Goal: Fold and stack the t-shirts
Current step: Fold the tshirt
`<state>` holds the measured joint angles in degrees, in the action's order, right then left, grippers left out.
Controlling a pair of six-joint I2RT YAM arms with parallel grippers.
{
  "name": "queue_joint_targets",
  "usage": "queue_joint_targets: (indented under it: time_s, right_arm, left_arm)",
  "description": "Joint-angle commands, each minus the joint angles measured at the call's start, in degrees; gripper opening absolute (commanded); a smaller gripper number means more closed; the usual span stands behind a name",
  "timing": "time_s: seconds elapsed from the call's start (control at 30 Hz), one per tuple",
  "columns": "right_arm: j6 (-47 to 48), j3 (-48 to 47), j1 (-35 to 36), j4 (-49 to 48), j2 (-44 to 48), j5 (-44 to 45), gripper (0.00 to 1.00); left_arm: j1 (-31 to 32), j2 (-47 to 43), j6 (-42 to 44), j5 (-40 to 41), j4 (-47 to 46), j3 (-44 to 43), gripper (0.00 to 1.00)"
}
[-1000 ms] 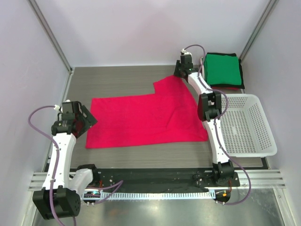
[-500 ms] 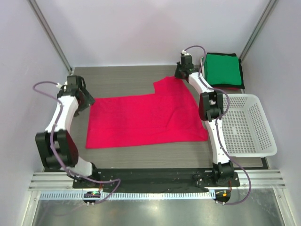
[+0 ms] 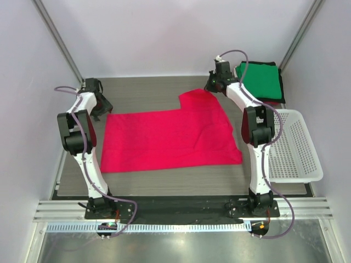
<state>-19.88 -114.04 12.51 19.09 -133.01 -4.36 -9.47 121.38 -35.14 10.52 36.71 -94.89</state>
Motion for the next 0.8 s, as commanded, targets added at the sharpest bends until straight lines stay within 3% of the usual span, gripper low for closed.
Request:
queue_joint_targets:
  time_s: [0.0, 0.23, 0.5, 0.77]
  right_arm:
    - [-1.30, 3.20, 0.32, -3.53, 4.68, -1.61, 0.01]
    - [-1.39, 4.26, 0.41, -3.71, 5.39, -1.97, 0.01]
    - [-1.39, 5.49, 0.49, -3.71, 6.54, -1.88, 0.01]
    - [-1.13, 6.90, 0.49, -3.71, 8.64, -1.79, 0.01]
  left_arm:
    - [-0.11, 1.22, 1.30, -5.16, -3.13, -4.15, 0.67]
    - [-0.11, 3.69, 0.24, -7.18, -4.36, -2.76, 0.59]
    - [-0.11, 5.53, -0.29, -7.98, -4.81, -1.96, 0.43]
    - [-0.02, 5.27, -0.37, -8.41, -4.19, -1.79, 0.10]
